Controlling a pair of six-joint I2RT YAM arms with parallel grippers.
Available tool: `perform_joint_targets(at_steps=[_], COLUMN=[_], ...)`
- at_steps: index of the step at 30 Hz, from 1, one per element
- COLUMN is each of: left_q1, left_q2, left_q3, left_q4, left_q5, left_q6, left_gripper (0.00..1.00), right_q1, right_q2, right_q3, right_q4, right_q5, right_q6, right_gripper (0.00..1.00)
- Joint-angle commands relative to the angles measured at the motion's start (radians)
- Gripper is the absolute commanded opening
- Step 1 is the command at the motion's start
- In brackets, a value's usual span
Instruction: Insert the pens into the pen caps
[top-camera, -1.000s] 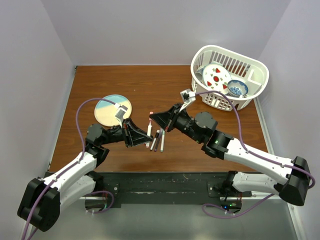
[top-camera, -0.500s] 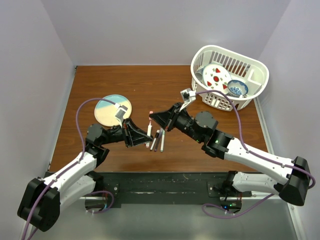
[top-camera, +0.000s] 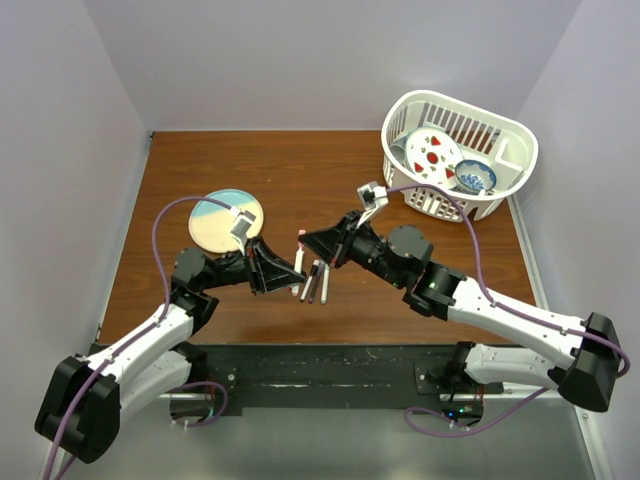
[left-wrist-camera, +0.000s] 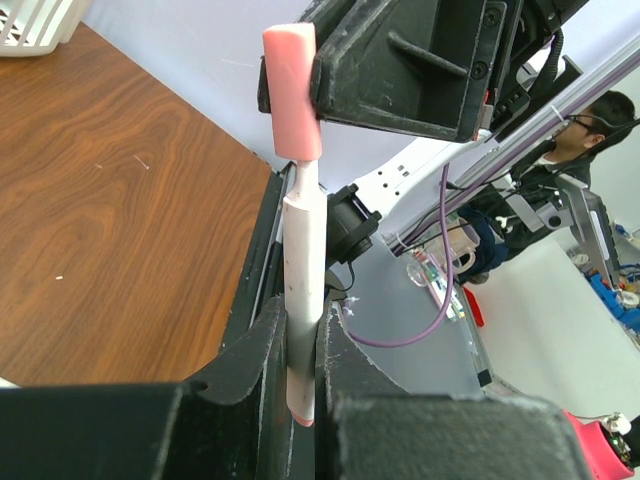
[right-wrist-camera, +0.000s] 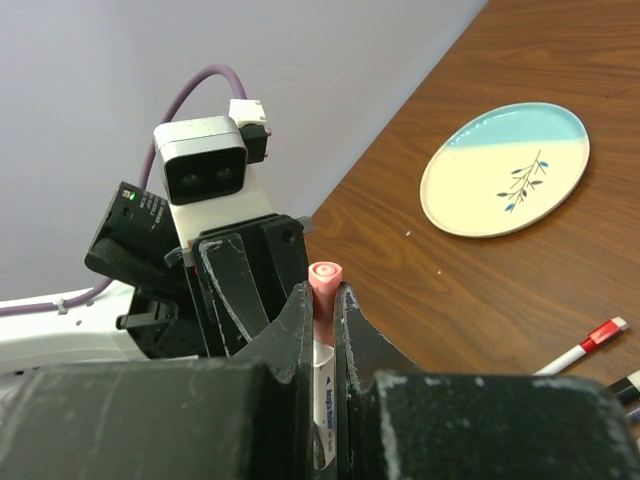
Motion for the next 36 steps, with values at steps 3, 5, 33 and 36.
perform_joint_targets(at_steps=[3, 5, 33, 36], left_q1=[-0.005, -0.003, -0.005, -0.005], left_q2=[-0.002, 0.002, -0.077, -0.082], left_q3=[0.018, 0.028, 0.099, 0.096], left_q4=[0.031, 0.014, -0.078, -0.061], left_q5=[-0.014, -0.020, 0.061, 0.073], left_q6=[0.007, 0.017, 0.091, 0.076], left_gripper=[0.00, 0.00, 0.00, 0.00], right_q1=[0.005, 0.009, 0.012, 0.012], right_q2=[-0.024, -0.027, 0.001, 0.045], right_q3=[-0.030, -0.061, 0.167, 0.221], right_q4=[0.019, 0.023, -0.069, -0.086], right_q5=[-0.047, -0.047, -0.097, -0.124], right_q6=[0.007, 0.029, -0.099, -0.114], right_gripper=[0.00, 0.00, 0.61, 0.58])
